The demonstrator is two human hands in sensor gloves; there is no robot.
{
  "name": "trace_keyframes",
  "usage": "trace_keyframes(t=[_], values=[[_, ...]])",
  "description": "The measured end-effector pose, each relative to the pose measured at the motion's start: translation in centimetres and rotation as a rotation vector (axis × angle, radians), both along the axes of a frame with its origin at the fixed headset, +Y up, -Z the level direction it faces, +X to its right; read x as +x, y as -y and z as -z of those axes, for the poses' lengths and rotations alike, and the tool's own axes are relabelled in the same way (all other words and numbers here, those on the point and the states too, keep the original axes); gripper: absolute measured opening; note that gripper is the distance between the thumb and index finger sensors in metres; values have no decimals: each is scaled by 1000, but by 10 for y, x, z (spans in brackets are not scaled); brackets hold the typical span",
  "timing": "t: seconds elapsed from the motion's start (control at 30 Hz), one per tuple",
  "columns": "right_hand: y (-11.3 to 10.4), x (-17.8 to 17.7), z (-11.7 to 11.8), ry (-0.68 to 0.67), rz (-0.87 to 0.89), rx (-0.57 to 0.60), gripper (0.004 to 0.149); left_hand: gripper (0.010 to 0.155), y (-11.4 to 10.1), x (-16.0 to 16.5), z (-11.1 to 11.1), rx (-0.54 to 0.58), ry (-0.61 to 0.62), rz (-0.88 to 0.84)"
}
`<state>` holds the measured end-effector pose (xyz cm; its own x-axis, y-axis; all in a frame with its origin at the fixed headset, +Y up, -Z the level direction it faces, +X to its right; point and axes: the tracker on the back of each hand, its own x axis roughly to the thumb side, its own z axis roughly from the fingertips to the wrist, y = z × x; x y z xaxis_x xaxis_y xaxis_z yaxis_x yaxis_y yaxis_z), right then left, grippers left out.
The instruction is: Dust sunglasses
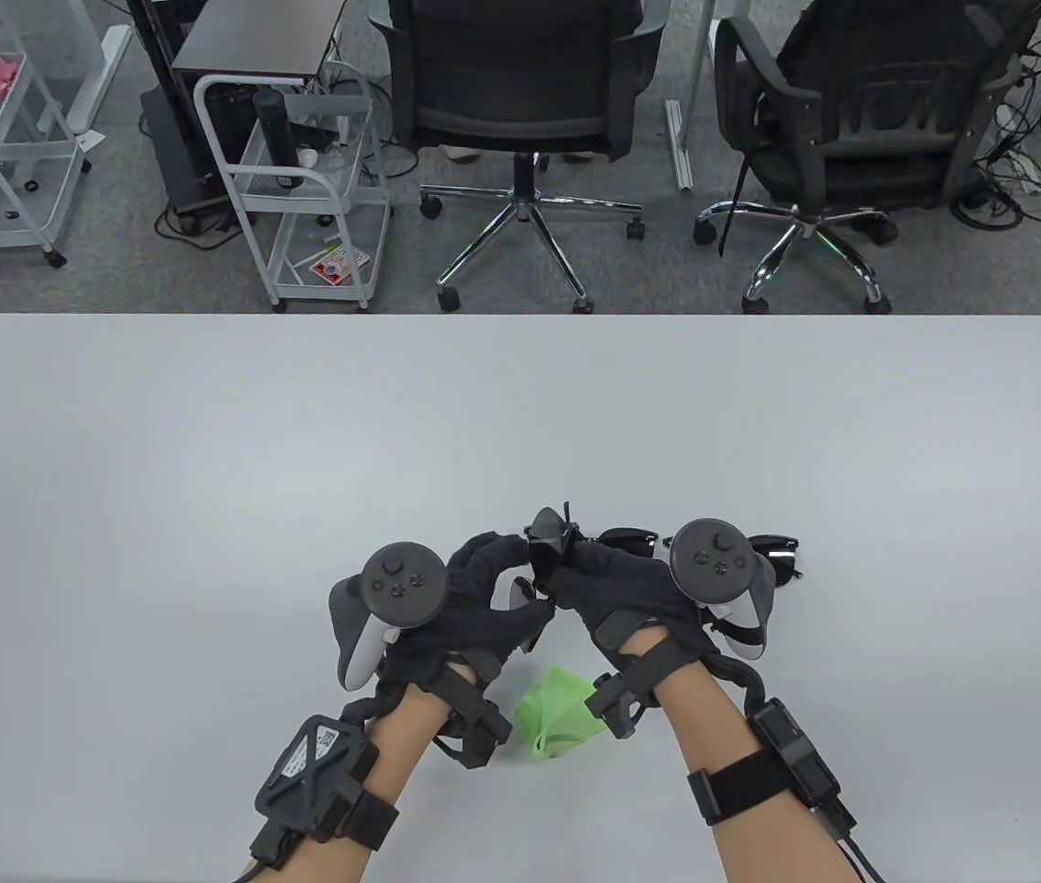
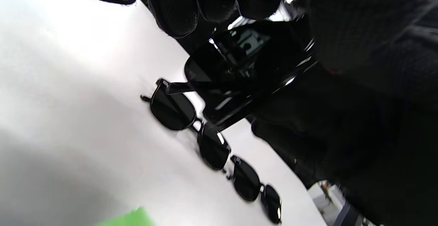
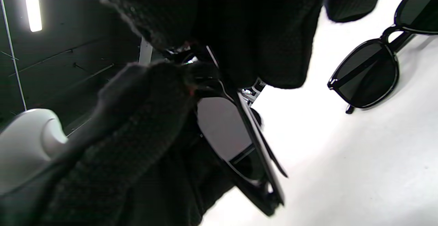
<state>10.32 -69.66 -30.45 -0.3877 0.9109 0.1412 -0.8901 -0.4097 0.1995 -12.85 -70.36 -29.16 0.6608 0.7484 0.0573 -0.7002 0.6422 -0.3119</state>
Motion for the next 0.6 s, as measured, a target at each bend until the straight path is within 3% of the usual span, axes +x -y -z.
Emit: trace_keyframes(t=[0.43,0.6], values=[[2,9,2,-112,24,40,45,84,5,-3,6,-59,165,-66],[9,21,3,-66,116,-21,44,83,3,-10,7,-65,140,-160]])
